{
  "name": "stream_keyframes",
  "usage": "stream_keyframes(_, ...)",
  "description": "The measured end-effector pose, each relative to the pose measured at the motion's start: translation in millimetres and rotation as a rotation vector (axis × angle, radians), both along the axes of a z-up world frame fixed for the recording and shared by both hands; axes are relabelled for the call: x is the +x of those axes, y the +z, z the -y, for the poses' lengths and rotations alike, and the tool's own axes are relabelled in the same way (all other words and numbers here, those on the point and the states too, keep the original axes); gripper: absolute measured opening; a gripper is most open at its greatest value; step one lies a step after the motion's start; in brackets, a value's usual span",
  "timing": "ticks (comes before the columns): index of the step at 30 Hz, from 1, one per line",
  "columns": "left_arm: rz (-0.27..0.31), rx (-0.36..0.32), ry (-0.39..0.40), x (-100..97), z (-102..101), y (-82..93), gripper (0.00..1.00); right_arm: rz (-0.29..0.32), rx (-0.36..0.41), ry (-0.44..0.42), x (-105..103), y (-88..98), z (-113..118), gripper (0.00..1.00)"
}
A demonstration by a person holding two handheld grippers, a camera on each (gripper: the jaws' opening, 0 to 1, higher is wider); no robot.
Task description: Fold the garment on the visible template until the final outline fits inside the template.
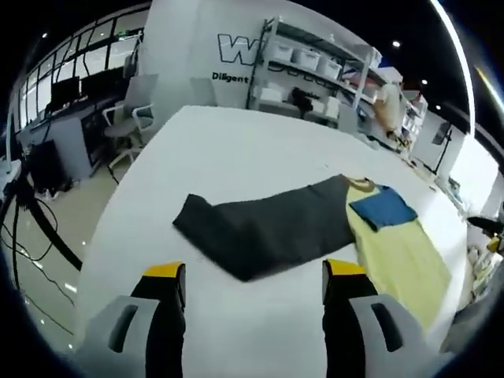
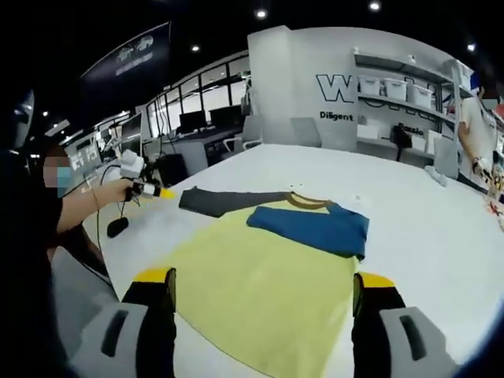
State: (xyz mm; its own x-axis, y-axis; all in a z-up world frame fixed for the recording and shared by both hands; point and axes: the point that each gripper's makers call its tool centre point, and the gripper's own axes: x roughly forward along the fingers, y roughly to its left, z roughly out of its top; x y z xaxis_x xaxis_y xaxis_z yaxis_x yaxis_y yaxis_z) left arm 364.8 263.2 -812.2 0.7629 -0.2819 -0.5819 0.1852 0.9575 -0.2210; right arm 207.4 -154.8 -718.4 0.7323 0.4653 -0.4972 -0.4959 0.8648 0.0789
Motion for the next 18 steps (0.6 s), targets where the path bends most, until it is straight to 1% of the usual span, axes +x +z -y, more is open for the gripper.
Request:
stream_keyframes(4, -0.02, -0.029, 0.042, 8.4, -1.9, -8.0, 0.59, 0.006, -0.016, 0.008, -0.9, 2.3, 0.8, 0.9)
stream_keyframes(8, -0.04, -0.029, 0.084, 15.3, -7.3, -18.0, 0.54, 0.017, -0.013, -0.001, -0.7, 5.5, 2.9, 0.88)
stream_keyframes(10, -0.043, -0.029, 0.088, 17.6, -7.6, -21.4, 0.53, 0.02, -0.016, -0.005, -0.6, 5.8, 4.2, 0.87)
stream_keyframes(14, -0.075, -0.047, 0.108, 19.2, -6.6, -30.8, 0.48, 0.023, -0.024, -0.014, -0.2, 5.4, 7.1, 0.86)
stream_keyframes(16, -0.081, -0.059, 0.113, 19.3, -3.9, -32.6, 0.48, 0.025, -0.025, -0.021, -0.1, 5.7, 8.4, 0.86)
stream_keyframes(18, -0.066, -0.053, 0.107, 21.2, -0.8, -30.7, 0.47, 0.028, -0.024, -0.024, -0.3, 6.7, 9.0, 0.85)
